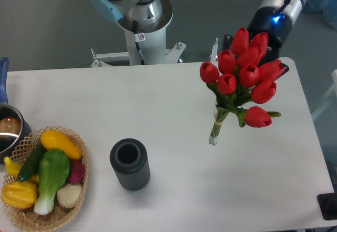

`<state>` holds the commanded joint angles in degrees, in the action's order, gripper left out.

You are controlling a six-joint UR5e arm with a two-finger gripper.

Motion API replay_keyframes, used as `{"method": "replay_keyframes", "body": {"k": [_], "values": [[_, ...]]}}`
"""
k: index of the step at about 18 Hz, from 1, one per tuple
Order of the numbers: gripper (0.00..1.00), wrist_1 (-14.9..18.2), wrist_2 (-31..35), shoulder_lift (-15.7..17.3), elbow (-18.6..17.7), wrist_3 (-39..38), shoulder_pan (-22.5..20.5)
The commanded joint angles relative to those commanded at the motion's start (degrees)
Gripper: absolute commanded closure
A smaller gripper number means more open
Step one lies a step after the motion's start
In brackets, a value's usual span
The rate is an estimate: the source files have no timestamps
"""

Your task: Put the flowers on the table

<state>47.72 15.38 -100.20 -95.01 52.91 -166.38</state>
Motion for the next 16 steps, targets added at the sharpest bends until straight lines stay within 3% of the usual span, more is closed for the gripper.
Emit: {"method": "replay_keyframes", "body": {"k": [9, 16], "values": [[0.59, -0.18, 1.05, -0.09, 0.96, 0.53, 0.35], [0.59, 0.09, 9.91, -0.35, 1.41, 0.96, 0.97]]}}
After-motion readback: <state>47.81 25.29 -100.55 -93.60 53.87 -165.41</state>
